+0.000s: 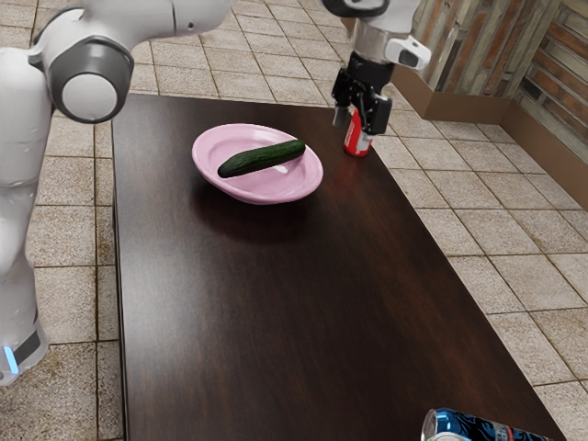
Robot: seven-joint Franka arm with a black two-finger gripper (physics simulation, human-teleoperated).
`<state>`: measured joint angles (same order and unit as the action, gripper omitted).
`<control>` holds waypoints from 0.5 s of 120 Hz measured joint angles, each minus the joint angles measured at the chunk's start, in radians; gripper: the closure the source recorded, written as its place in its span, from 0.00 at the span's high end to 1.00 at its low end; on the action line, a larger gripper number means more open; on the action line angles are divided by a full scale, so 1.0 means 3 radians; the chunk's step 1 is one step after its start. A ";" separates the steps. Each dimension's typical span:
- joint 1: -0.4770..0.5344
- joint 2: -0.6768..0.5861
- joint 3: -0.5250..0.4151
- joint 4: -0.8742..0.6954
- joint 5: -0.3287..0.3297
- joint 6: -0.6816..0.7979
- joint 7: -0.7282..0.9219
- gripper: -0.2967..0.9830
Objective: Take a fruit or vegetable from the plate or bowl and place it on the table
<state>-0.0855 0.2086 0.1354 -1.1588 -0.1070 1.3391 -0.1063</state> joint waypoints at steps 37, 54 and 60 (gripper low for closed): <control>-0.0024 -0.0017 -0.0006 0.0014 0.0151 -0.0101 0.0028 0.77; 0.0287 -0.0023 0.0012 -0.0110 0.0235 -0.0156 0.0068 0.77; 0.0386 -0.0023 0.0021 -0.0139 0.0247 -0.0169 0.0078 0.77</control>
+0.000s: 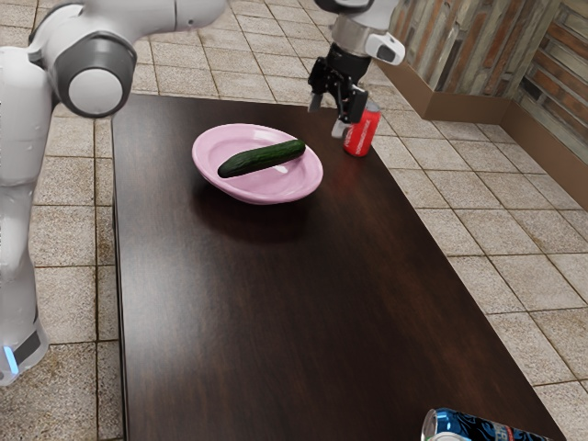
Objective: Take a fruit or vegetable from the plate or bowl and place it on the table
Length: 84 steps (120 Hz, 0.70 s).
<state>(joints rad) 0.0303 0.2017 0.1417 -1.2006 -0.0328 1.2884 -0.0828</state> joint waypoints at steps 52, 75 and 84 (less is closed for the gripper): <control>0.0389 -0.0005 0.0239 -0.0621 -0.0066 0.0276 -0.0047 0.77; 0.0451 -0.0011 0.0383 -0.1089 -0.0174 0.0613 -0.0005 0.77; 0.0454 -0.0011 0.0397 -0.1199 -0.0203 0.0725 0.0017 0.77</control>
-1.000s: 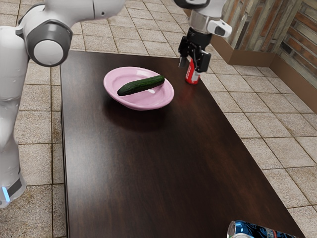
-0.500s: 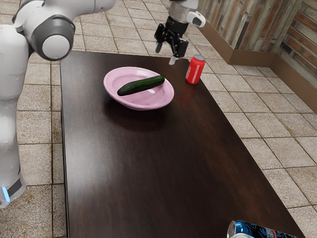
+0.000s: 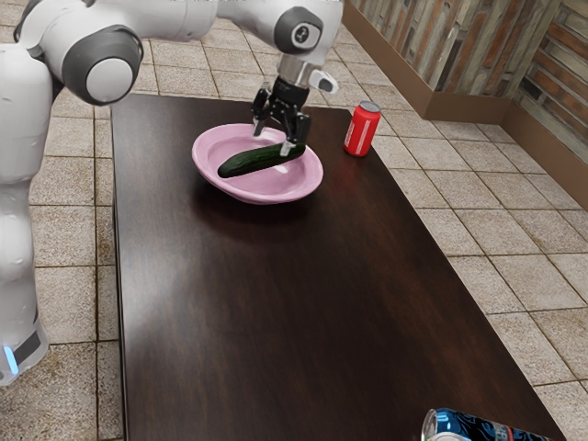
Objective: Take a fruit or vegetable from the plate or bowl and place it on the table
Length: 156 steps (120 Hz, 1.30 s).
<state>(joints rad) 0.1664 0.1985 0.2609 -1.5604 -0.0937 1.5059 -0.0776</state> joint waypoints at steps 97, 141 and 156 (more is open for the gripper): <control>-0.0003 0.0227 0.0007 -0.0215 0.0077 0.0740 0.0164 0.77; -0.0004 0.0253 0.0011 -0.0199 0.0055 0.0784 0.0196 0.38; -0.0003 0.0231 0.0027 -0.0186 0.0060 0.0772 0.0183 0.36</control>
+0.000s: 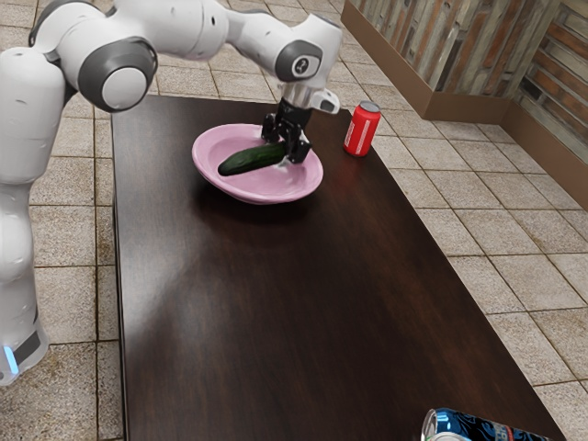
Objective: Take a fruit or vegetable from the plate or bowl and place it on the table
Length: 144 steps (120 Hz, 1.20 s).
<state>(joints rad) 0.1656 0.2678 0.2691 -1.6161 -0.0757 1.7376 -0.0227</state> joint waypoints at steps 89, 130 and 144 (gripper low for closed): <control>-0.0042 -0.0588 -0.1205 0.0144 0.0197 -0.0566 -0.0369 0.35; -0.0147 -0.0455 -0.1732 0.0140 0.0326 -0.0490 -0.0671 0.35; -0.0173 -0.0415 -0.1735 0.0143 0.0337 -0.0418 -0.0745 0.56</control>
<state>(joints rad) 0.1135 0.1433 -0.2513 -1.5732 0.0254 1.6120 -0.2461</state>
